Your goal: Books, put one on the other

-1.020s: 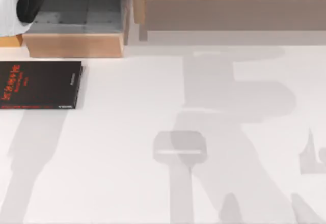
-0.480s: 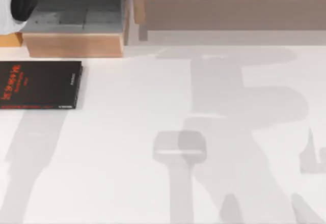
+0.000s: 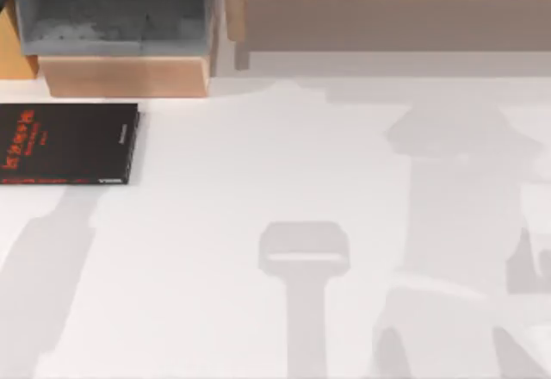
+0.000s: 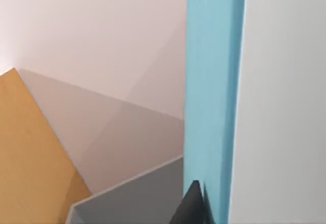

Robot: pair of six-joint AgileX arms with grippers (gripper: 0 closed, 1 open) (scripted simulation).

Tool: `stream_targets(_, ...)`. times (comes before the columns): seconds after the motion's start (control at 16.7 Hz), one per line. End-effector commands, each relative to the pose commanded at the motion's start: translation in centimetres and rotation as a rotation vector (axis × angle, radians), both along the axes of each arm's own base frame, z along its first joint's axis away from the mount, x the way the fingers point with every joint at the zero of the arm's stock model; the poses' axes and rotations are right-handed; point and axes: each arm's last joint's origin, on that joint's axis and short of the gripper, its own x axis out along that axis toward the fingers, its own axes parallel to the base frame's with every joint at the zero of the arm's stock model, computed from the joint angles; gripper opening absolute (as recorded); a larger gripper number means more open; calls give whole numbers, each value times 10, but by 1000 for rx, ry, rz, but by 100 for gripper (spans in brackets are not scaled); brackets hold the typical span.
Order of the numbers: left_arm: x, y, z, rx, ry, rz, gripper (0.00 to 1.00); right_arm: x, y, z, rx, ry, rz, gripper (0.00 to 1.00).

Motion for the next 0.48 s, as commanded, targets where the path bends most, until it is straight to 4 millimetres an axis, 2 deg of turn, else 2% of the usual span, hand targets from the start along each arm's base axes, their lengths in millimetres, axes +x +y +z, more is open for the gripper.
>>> stream_targets(0.12,-25,6,3,150,-18,-8,0,0,0,0,0,0,0,100)
stream_targets(0.24,-47,14,-6,310,-13,-11,0,0,0,0,0,0,0,100)
stream_targets(0.48,-79,29,-50,641,59,-29,0,0,0,0,0,0,0,100)
